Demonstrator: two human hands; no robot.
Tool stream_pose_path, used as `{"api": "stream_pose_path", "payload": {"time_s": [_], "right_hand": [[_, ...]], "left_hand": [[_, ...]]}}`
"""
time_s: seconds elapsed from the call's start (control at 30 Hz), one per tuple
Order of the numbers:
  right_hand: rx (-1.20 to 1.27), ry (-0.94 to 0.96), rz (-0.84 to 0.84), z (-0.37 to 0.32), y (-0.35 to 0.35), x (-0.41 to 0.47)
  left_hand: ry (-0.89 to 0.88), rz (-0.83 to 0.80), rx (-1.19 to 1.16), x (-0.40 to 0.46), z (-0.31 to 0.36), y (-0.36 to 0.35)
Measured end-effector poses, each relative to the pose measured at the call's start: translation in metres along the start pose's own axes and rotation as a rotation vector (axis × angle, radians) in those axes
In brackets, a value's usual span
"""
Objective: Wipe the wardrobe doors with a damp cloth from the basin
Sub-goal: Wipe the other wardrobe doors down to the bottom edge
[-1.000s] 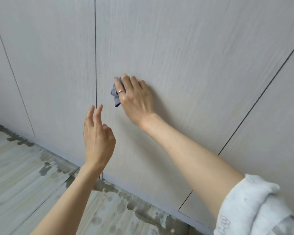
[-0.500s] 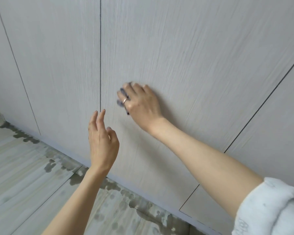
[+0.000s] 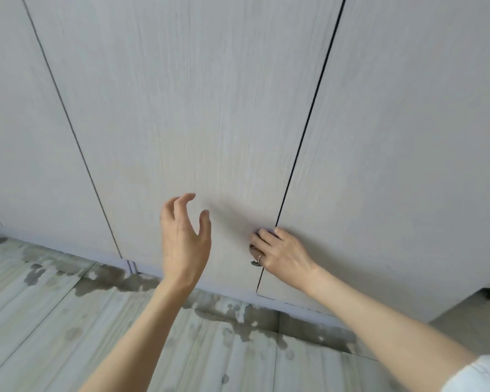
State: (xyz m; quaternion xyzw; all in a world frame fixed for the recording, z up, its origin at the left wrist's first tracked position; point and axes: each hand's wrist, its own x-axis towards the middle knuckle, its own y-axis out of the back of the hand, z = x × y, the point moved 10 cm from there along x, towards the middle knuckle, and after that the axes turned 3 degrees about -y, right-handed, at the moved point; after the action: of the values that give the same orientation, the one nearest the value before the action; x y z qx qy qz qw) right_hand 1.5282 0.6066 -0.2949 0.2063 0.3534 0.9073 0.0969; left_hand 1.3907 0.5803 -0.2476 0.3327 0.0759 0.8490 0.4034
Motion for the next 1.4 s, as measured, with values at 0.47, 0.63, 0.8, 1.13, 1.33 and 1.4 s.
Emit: {"api": "stream_pose_path", "payload": {"time_s": [0.47, 0.63, 0.8, 1.13, 1.33, 1.4], "right_hand": [[0.048, -0.399, 0.357, 0.083, 0.055, -0.086], [0.059, -0.291, 0.134, 0.051, 0.0, -0.124], [-0.004, -0.191, 0.017, 0.039, -0.027, -0.166], [0.155, -0.764, 0.373, 0.129, 0.032, -0.2], [0.23, -0.608, -0.049, 0.075, -0.015, -0.241], [0.219, -0.663, -0.055, 0.088, -0.011, -0.245]], "left_hand": [[-0.531, -0.109, 0.285, -0.008, 0.151, -0.099], [-0.559, -0.095, 0.278, -0.023, 0.153, -0.127], [-0.598, -0.082, 0.294, -0.028, 0.141, -0.135], [-0.586, -0.073, 0.265, -0.027, 0.141, -0.139], [-0.569, -0.089, 0.231, -0.029, 0.141, -0.14], [-0.567, -0.094, 0.222, -0.029, 0.141, -0.141]]}}
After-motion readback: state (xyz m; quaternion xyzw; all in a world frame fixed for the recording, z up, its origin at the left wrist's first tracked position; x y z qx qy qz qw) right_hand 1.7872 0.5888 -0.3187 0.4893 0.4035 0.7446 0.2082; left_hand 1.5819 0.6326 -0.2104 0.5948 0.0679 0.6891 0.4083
